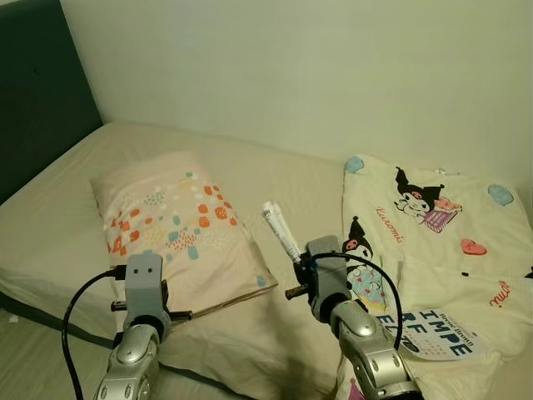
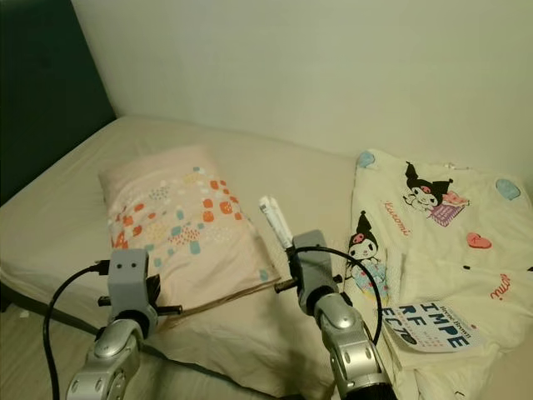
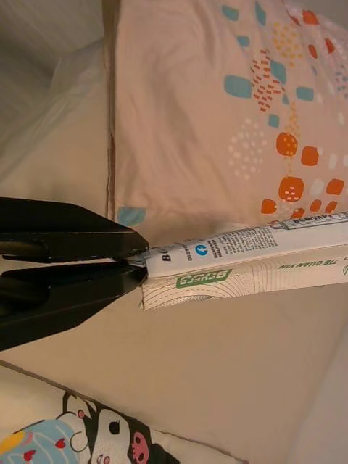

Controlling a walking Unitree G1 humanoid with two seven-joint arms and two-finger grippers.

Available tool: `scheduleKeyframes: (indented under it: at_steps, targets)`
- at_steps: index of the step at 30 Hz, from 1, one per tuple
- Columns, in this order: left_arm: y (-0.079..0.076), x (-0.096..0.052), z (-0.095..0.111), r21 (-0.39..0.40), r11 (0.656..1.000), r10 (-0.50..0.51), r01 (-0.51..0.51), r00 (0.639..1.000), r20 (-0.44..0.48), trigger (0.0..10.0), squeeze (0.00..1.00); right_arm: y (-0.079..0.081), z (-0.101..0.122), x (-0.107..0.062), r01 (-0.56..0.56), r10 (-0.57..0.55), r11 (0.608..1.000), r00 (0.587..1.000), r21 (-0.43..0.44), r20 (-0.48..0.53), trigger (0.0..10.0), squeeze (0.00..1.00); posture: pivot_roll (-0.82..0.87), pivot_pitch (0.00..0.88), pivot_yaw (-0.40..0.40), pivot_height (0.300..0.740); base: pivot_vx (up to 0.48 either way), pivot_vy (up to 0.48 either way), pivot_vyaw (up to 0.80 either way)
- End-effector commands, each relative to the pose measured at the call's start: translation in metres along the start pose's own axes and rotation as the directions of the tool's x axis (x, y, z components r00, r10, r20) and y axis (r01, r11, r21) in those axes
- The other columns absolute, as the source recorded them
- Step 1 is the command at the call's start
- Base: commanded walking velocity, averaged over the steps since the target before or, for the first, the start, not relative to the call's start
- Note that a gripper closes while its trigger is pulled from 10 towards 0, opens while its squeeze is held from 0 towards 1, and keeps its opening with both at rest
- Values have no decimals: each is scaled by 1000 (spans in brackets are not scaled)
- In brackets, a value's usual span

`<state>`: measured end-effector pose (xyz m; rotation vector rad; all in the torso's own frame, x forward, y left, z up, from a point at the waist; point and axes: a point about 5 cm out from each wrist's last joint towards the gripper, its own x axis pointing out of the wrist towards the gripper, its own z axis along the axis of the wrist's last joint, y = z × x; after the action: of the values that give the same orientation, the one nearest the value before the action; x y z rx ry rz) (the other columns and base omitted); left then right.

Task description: Clean up the room

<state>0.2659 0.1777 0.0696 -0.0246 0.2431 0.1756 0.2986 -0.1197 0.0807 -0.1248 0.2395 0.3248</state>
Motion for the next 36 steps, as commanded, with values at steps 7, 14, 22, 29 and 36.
scheduleKeyframes:
  at_steps: [7,14,22,29,36]
  targets:
    - [-2,-1,-7,19,1000,17,-16,998,-53,10000,0,-4,-2,-2,-19,22,995,999,100,-39,10000,0,-78,105,-29,740,0,0,0]
    - [-1,3,6,53,998,29,-29,1000,-2,10000,0,-7,6,-1,43,-42,998,999,45,-4,10000,0,-59,149,-18,740,0,0,0]
    - [5,-2,15,1,1000,14,-14,997,76,10000,0,0,7,-4,35,-35,999,999,19,16,10000,0,-55,164,-14,740,0,0,0]
    - [0,-4,13,-10,1000,-7,8,997,76,10000,0,-1,6,-6,49,-49,999,999,17,20,10000,0,-53,161,-14,740,0,0,0]
    - [3,-3,10,-43,999,23,-21,999,30,10000,0,-9,8,-7,107,-110,991,993,75,37,10000,0,-57,156,-5,740,0,0,0]
